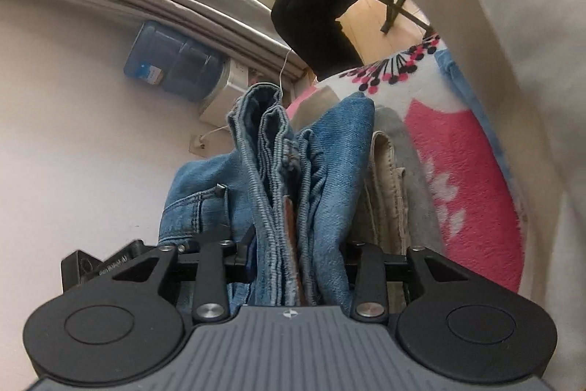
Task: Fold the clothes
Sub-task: 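Lower the folded jeans onto the clothes stack with both tools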
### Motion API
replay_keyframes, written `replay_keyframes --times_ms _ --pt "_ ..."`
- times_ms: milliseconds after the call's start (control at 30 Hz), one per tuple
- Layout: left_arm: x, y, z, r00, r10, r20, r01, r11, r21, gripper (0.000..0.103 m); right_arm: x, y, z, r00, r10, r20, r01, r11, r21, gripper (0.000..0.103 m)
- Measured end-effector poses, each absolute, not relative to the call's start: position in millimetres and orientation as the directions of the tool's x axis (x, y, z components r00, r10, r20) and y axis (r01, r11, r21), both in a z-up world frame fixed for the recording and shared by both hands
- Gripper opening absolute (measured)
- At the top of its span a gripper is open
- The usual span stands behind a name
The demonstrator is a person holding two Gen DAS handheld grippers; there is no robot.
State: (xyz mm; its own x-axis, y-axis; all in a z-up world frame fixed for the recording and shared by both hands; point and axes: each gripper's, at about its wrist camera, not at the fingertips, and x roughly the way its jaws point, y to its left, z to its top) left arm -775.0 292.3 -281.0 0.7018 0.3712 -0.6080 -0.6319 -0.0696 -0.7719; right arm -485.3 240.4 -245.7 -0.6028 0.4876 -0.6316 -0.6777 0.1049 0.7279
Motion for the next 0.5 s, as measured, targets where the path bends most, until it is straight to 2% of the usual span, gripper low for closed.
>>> replay_keyframes --times_ms 67,133,267,433,500 --pt "-777.0 293.1 -267.8 0.656 0.382 -0.651 -0.682 -0.071 -0.728 0.072 -482.8 234.8 -237.9 -0.585 0.487 -0.648 -0.707 0.085 0.702 0.05" --pt "-781.9 291.9 -252.4 0.609 0.41 -0.679 -0.722 -0.067 -0.688 0.073 -480.2 228.9 -231.5 -0.574 0.488 -0.657 -0.726 0.066 0.684 0.051" --pt "-799.8 279.7 -226.5 0.532 0.508 -0.677 -0.756 -0.075 -0.65 0.08 -480.8 218.3 -227.1 -0.575 0.474 -0.667 -0.743 0.038 0.668 0.051" --pt "-792.5 230.8 -182.8 0.419 0.629 -0.655 -0.838 -0.01 -0.546 0.08 -477.1 199.9 -209.3 -0.554 0.481 -0.679 -0.774 0.002 0.633 0.053" --pt "-779.4 211.0 -169.6 0.395 0.651 -0.648 -0.873 0.046 -0.486 0.079 -475.3 182.7 -187.5 -0.51 0.524 -0.682 -0.825 -0.074 0.56 0.052"
